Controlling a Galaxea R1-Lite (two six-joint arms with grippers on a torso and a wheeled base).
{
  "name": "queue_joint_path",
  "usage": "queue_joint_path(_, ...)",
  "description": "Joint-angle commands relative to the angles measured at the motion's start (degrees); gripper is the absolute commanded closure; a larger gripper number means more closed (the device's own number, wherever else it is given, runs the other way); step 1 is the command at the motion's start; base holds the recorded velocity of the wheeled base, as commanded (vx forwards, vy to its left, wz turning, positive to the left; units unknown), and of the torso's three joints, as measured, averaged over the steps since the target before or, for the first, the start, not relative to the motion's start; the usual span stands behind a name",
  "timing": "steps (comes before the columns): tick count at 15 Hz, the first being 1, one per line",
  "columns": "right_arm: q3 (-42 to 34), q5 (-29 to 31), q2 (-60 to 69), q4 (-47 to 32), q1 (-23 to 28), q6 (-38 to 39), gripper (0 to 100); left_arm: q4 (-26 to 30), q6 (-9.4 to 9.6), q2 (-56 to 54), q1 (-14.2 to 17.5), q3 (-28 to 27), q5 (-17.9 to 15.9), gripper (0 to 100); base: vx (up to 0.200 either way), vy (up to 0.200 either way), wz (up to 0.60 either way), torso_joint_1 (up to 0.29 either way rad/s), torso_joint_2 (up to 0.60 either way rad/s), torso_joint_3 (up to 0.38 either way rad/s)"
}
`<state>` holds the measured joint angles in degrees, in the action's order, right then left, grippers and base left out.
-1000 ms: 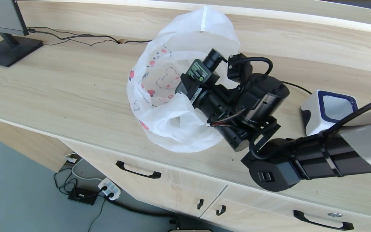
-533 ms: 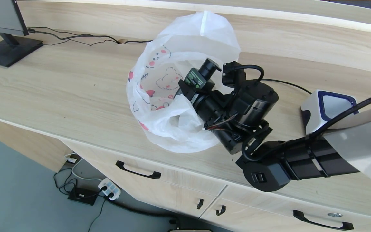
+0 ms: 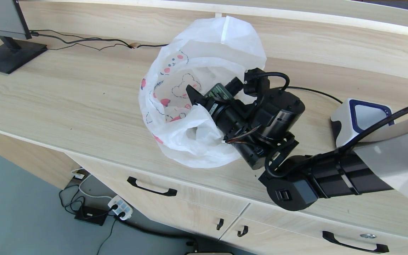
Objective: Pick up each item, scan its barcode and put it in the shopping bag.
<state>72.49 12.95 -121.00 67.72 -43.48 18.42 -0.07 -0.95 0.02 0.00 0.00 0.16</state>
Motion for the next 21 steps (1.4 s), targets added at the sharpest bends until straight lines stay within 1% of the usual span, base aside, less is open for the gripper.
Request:
queue_joint_path(1,1.2,-0.3,0.2,-0.1,0.4,-1.4,0,0.0,-0.02,0.0,0.0,0.0,0.0,0,0.0,0.0,0.0,0.0,0.0,0.0)
queue_joint_path(2,3.5,-1.6,0.1,-0.4,0.9,-4.6,0,0.0,-0.02,0.0,0.0,0.0,0.0,0,0.0,0.0,0.0,0.0,0.0,0.0)
queue_joint_path(3,5.2,-3.7,0.0,-2.1,1.1,-6.3,0,0.0,-0.02,0.0,0.0,0.0,0.0,0,0.0,0.0,0.0,0.0,0.0,0.0)
queue_joint_path(4,6.3,-4.1,0.1,-5.9,1.0,-6.3,0,0.0,-0.02,0.0,0.0,0.0,0.0,0,0.0,0.0,0.0,0.0,0.0,0.0)
queue_joint_path(6,7.7,-4.2,-0.2,-9.0,1.6,-6.2,0,0.0,-0.02,0.0,0.0,0.0,0.0,0,0.0,0.0,0.0,0.0,0.0,0.0)
queue_joint_path(9,8.5,-4.0,-0.5,-9.4,3.1,-6.5,0,0.0,-0.02,0.0,0.0,0.0,0.0,0,0.0,0.0,0.0,0.0,0.0,0.0)
queue_joint_path(14,10.2,-3.4,-0.5,-9.6,3.1,-9.9,0,0.0,-0.02,0.0,0.0,0.0,0.0,0,0.0,0.0,0.0,0.0,0.0,0.0)
queue_joint_path(15,10.2,-2.9,-0.5,-9.6,3.6,-11.5,0,0.0,-0.02,0.0,0.0,0.0,0.0,0,0.0,0.0,0.0,0.0,0.0,0.0)
queue_joint_path(18,11.5,-0.1,-0.6,-9.4,7.4,-18.2,0,0.0,-0.02,0.0,0.0,0.0,0.0,0,0.0,0.0,0.0,0.0,0.0,0.0)
queue_joint_path(21,11.5,1.1,-0.2,-8.7,7.7,-18.9,0,0.0,-0.02,0.0,0.0,0.0,0.0,0,0.0,0.0,0.0,0.0,0.0,0.0)
